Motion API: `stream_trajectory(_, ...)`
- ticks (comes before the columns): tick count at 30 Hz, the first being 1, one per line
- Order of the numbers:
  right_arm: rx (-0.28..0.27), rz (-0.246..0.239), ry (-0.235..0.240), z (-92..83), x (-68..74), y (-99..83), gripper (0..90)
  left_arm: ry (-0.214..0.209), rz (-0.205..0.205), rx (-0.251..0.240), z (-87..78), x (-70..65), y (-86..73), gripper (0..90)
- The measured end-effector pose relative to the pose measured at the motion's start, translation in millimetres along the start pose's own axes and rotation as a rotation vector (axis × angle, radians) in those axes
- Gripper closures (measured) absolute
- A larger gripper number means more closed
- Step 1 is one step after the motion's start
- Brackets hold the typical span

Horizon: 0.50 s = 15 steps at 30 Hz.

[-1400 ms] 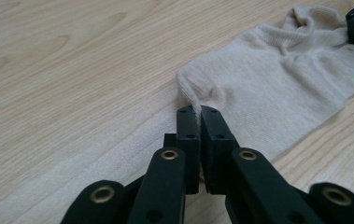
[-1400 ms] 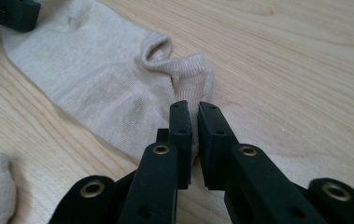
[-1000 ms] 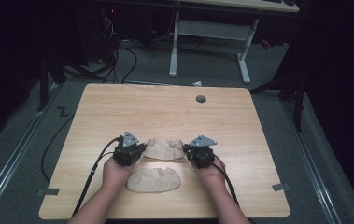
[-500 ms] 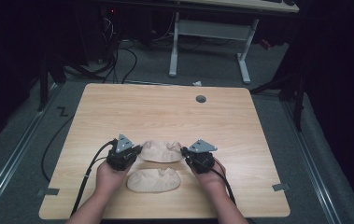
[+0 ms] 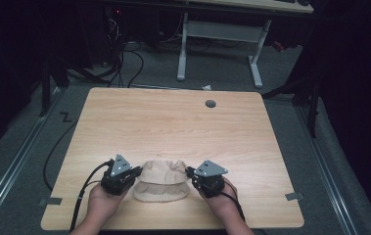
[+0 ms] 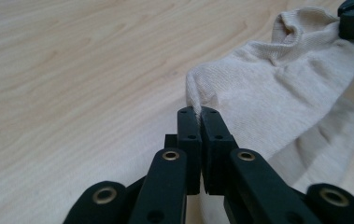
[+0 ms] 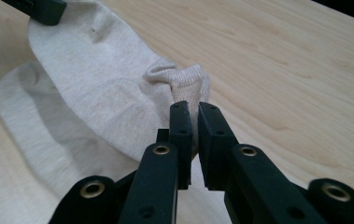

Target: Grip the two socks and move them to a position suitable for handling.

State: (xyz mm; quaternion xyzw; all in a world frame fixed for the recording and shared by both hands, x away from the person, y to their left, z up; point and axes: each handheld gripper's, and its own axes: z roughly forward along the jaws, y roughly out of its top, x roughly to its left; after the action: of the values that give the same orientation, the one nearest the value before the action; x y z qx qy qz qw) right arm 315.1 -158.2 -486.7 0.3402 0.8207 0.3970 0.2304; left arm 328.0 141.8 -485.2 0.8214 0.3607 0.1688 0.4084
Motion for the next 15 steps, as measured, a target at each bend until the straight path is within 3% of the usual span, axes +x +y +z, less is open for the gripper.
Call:
stream_trajectory(5,0.021,-0.018,0.024,-7.5,12.9,-8.5,84.6,-0.016,0.008,0.034,-13.5,-13.6,-21.2,87.8)
stream_trajectory(9,0.048,-0.042,0.038,-8.5,20.8,-14.9,84.5,-0.019,0.023,0.058,-13.8,-19.1,-28.6,87.8)
stream_trajectory(15,0.067,-0.046,0.043,-3.1,22.6,-17.7,84.5,-0.014,0.018,0.05,-14.3,-17.0,-29.5,87.7)
